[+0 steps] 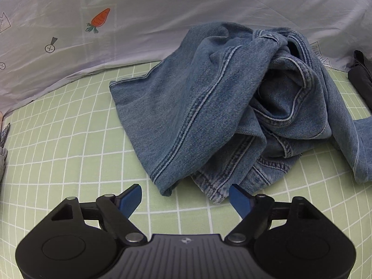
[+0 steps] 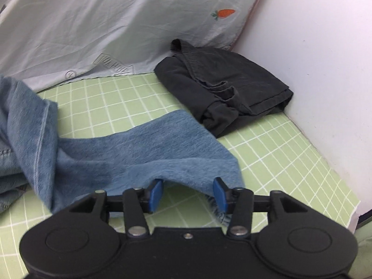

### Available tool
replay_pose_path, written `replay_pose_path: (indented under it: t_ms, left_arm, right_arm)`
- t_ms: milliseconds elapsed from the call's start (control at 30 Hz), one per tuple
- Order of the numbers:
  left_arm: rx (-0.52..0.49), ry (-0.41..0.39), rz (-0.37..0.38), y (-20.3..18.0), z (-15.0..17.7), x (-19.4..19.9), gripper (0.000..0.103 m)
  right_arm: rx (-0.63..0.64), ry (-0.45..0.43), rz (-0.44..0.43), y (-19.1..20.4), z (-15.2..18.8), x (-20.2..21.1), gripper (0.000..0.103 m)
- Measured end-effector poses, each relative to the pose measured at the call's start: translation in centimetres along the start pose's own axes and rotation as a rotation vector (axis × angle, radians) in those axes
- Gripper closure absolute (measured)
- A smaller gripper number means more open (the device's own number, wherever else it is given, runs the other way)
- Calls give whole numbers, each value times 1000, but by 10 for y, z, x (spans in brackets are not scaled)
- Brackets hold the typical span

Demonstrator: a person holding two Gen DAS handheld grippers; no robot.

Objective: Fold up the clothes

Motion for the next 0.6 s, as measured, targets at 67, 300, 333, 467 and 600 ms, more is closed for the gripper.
replay_pose_path:
  t_ms: [67, 300, 333, 467, 600]
  left_arm:
    - [-8, -17, -10, 1, -9, -5, 30]
    - [1, -69, -85, 11, -29, -23, 94]
    - [16, -77, -95, 14, -30, -22, 96]
    - [39, -122, -151, 31, -26, -9, 97]
    - [99, -124, -218, 67, -22, 3, 97]
  right_arm:
    - [16, 11, -55, 18, 5, 2, 47]
    - [47, -5, -139, 53, -2, 4, 39]
    - [48, -9, -138, 54, -3, 4, 39]
    - [47, -29, -133, 53, -6, 8, 39]
    - [46, -34, -124, 45, -1, 15, 39]
Point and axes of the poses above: each gripper's, at about its wrist camera, not at the fingertips, and x roughly against the way its jaws point, y to its left, z to its underside, the point moved 7 cm from there along -x, roughly the way its jaws point, and after that the axes turned 11 degrees about -y, right-handed, at the moved point
